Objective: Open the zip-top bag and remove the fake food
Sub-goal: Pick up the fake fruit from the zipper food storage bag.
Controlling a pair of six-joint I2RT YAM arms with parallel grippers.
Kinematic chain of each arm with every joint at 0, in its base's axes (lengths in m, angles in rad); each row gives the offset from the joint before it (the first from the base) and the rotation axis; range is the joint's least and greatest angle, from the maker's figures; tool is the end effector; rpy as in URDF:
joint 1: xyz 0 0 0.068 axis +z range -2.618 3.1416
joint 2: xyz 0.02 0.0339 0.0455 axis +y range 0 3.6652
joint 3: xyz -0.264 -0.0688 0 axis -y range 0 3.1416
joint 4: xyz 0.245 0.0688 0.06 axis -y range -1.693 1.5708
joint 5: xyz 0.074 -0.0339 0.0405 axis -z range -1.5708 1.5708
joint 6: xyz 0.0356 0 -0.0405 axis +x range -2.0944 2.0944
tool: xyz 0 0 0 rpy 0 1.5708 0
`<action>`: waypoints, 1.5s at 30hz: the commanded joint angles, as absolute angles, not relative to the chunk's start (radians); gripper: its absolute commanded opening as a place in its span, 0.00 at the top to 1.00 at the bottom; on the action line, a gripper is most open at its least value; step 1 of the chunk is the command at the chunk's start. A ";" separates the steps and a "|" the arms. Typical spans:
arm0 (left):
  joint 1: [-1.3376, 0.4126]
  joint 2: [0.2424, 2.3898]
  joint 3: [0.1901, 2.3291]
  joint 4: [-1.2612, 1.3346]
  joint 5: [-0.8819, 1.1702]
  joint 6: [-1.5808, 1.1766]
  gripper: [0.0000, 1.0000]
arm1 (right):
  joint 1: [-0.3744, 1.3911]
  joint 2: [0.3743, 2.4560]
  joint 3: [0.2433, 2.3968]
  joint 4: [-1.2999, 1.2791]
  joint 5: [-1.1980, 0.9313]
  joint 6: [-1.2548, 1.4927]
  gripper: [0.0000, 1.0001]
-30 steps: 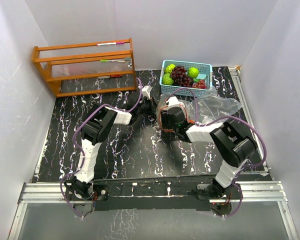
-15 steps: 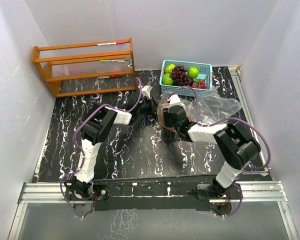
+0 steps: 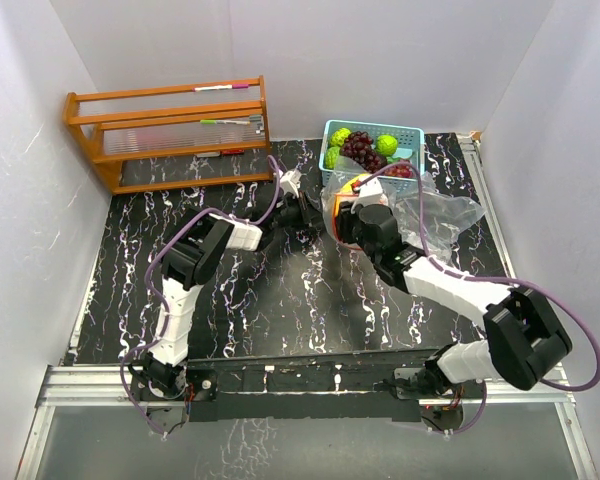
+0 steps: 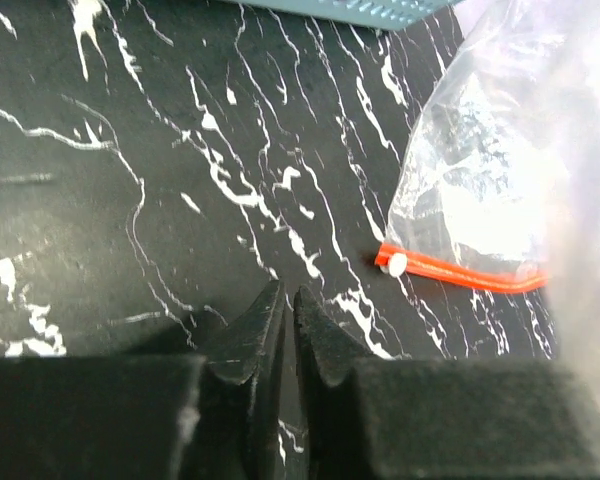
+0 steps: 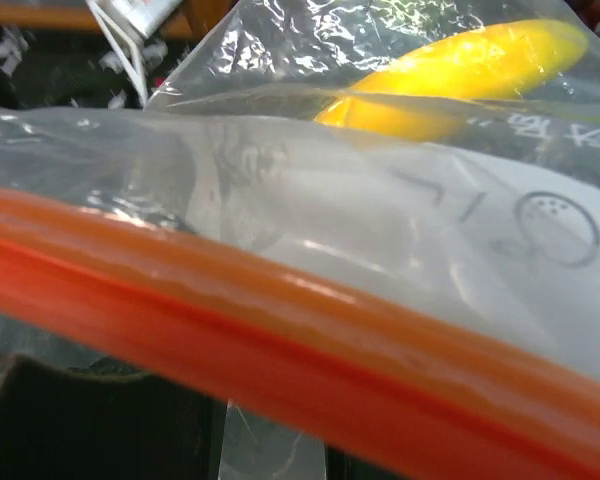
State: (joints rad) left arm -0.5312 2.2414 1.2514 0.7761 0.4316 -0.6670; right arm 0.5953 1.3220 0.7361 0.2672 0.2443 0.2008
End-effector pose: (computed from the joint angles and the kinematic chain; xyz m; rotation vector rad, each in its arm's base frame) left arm 0.3999 -0.2522 0.1259 0.2075 1.9315 -1.2159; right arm 0.2494 0.1585 0.2499 -0.2053 1.8807 0.3149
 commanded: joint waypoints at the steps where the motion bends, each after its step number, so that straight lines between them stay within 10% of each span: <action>1: -0.519 2.148 1.187 0.877 0.486 -0.730 0.87 | 0.592 1.330 0.761 0.211 0.243 0.183 0.92; 10: -0.335 2.235 1.012 1.546 0.582 -1.235 0.23 | 0.575 1.184 0.757 0.243 -0.062 0.110 0.92; 17: -0.325 2.147 1.032 1.439 0.602 -1.208 0.03 | 0.569 1.100 0.730 0.152 -0.292 -0.042 0.92; 45: -0.281 1.862 0.933 1.183 0.432 -1.172 0.08 | 0.572 1.218 0.781 0.048 -0.274 -0.092 0.93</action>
State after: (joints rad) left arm -0.3004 1.8858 0.9257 1.1027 0.4404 -1.1210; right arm 0.5732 1.2221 0.7349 0.0166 -0.3000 -0.0959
